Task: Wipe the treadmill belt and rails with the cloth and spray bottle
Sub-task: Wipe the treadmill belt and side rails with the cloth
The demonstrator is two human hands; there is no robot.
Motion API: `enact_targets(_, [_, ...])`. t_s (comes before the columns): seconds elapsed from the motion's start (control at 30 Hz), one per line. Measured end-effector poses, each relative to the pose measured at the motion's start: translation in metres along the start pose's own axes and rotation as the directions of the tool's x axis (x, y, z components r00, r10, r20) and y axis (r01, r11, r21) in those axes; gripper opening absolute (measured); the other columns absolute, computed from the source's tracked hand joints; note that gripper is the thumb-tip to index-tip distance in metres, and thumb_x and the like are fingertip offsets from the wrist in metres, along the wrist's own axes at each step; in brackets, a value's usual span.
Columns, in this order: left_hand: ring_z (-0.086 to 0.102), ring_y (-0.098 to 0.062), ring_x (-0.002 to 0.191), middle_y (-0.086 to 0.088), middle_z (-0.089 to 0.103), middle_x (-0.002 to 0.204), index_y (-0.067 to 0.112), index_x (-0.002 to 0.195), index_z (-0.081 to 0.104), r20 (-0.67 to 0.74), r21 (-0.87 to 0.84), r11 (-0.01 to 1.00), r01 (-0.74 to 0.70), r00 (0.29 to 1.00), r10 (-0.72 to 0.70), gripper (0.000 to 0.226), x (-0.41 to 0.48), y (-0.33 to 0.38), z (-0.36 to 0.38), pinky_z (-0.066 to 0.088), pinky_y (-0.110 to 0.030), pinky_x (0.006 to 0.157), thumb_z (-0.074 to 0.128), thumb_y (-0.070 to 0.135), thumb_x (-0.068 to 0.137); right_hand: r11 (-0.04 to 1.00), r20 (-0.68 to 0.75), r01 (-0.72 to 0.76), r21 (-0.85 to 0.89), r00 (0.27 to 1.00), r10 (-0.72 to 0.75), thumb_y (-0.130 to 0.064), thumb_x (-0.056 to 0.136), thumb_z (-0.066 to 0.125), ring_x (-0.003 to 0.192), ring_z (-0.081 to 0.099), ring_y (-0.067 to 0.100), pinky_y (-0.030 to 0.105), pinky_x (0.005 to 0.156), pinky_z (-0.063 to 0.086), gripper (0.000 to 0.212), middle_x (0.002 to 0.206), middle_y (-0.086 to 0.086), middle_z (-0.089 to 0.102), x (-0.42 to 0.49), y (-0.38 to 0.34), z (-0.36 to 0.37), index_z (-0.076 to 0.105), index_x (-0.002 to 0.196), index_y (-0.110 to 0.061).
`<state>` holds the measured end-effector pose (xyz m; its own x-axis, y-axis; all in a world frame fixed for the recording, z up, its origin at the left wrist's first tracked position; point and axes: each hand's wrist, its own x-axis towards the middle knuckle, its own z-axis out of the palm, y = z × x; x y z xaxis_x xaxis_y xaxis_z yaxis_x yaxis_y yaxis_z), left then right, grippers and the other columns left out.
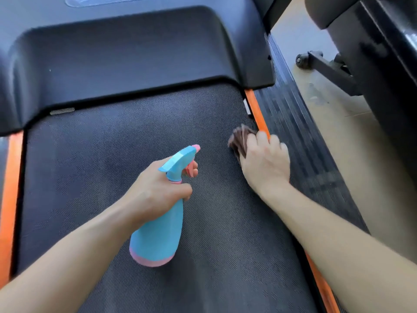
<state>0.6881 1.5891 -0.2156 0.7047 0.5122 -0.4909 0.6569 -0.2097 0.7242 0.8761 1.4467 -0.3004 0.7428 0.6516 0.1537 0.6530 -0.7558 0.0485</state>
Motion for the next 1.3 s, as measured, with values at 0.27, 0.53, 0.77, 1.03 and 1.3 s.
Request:
enact_targets(0.27, [0.066, -0.003, 0.102, 0.026, 0.071, 0.109, 0.044, 0.117, 0.068, 0.073, 0.025, 0.999, -0.037, 0.997, 0.035, 0.057, -0.015, -0.003, 0.011, 0.056, -0.031, 0.091, 0.067, 0.023, 0.063, 0.991, -0.003, 0.101, -0.083, 0.995, -0.102, -0.038, 0.084, 0.074, 0.080, 0.053, 0.035, 0.042, 0.064, 0.041, 0.037, 0.094, 0.011, 0.057, -0.038, 0.014, 0.009, 0.063, 0.104, -0.010])
enact_targets(0.53, [0.061, 0.008, 0.080, 0.023, 0.073, 0.108, 0.032, 0.099, 0.073, 0.022, 0.007, 0.999, -0.051, 0.998, 0.051, 0.035, -0.016, -0.014, 0.001, 0.046, -0.009, 0.069, 0.074, 0.012, 0.071, 0.999, 0.015, 0.021, 0.038, 1.000, -0.022, -0.042, 0.098, 0.053, 0.098, 0.056, 0.039, 0.047, 0.078, 0.044, 0.035, 0.110, 0.015, 0.060, 0.031, -0.014, 0.007, 0.062, 0.107, -0.009])
enact_targets(0.77, [0.065, 0.005, 0.093, 0.026, 0.073, 0.108, 0.044, 0.096, 0.071, 0.063, -0.013, 0.997, -0.082, 0.995, 0.083, 0.045, -0.019, -0.014, -0.001, 0.044, -0.005, 0.071, 0.074, 0.005, 0.072, 0.987, 0.043, 0.130, -0.091, 0.991, -0.126, -0.041, 0.088, 0.070, 0.078, 0.053, 0.035, 0.041, 0.062, 0.041, 0.037, 0.090, 0.010, 0.056, -0.094, 0.027, -0.003, 0.063, 0.107, -0.010])
enact_targets(1.03, [0.064, 0.003, 0.090, 0.021, 0.073, 0.110, 0.033, 0.099, 0.071, 0.060, -0.017, 0.992, -0.125, 0.990, 0.126, 0.036, -0.016, -0.021, 0.007, 0.044, -0.005, 0.071, 0.073, 0.008, 0.073, 0.999, 0.063, -0.030, -0.021, 0.998, 0.031, -0.037, 0.100, 0.053, 0.109, 0.052, 0.039, 0.046, 0.084, 0.043, 0.032, 0.120, 0.013, 0.056, 0.054, -0.020, 0.008, 0.059, 0.115, -0.009])
enact_targets(1.3, [0.059, 0.014, 0.078, 0.021, 0.074, 0.103, 0.036, 0.101, 0.072, 0.100, 0.007, 0.994, -0.108, 0.989, 0.106, 0.041, -0.029, -0.024, 0.002, 0.041, -0.001, 0.064, 0.073, 0.004, 0.075, 0.994, 0.028, 0.069, -0.080, 0.997, -0.067, -0.043, 0.091, 0.061, 0.078, 0.051, 0.035, 0.042, 0.062, 0.042, 0.042, 0.090, 0.012, 0.052, -0.110, 0.027, -0.004, 0.061, 0.117, -0.009])
